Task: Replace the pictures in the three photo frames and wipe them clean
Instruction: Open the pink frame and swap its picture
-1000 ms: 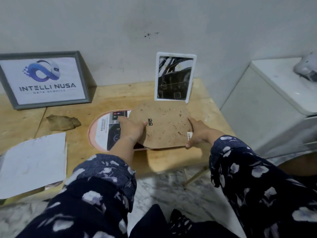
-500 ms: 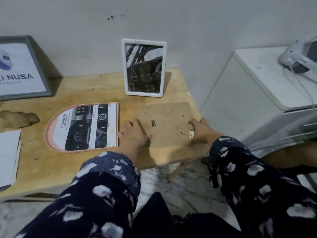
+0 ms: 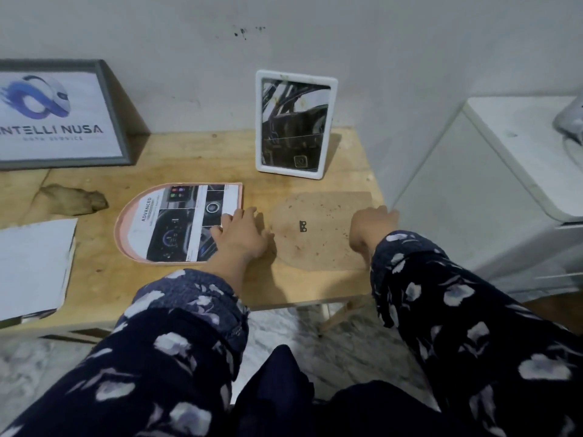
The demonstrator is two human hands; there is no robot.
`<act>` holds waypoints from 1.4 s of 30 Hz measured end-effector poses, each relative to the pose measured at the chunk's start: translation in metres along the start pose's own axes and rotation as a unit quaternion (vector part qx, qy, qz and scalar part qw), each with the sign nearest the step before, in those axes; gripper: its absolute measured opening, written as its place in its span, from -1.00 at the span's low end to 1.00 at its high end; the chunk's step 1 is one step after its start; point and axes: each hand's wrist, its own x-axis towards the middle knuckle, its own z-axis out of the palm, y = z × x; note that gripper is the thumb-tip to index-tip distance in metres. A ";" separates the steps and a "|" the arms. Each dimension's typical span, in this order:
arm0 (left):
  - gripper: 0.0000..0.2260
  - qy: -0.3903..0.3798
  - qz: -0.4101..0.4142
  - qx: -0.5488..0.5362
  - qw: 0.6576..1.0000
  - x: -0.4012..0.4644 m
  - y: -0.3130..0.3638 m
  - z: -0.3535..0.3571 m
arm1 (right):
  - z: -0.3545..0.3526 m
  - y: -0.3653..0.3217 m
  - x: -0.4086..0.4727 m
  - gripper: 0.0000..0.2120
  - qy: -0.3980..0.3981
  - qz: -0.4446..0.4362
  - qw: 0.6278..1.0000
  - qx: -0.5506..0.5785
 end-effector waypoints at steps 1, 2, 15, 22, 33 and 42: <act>-0.48 0.014 -0.015 0.000 1.000 0.002 -0.008 -0.006 | -0.002 -0.009 0.000 -0.72 0.017 -0.008 1.000 -0.001; -0.49 0.027 -0.035 0.004 0.999 0.003 -0.022 -0.013 | -0.006 -0.025 0.000 -0.65 0.031 -0.028 0.999 0.008; -0.19 0.016 -0.132 -0.012 0.991 0.042 -0.188 -0.069 | -0.039 -0.206 0.016 -0.37 0.048 -0.245 0.957 0.151; -0.14 -0.011 -0.069 0.038 0.997 0.057 -0.209 -0.068 | -0.031 -0.238 0.025 -0.18 0.033 -0.181 0.965 0.185; -0.04 -0.004 -0.093 -0.079 0.993 0.061 -0.214 -0.062 | -0.036 -0.258 -0.004 -0.34 0.121 -0.121 0.832 0.528; -0.34 0.108 -0.051 -0.343 0.932 0.052 -0.201 -0.092 | -0.086 -0.246 -0.015 -0.40 0.082 -0.131 0.780 0.607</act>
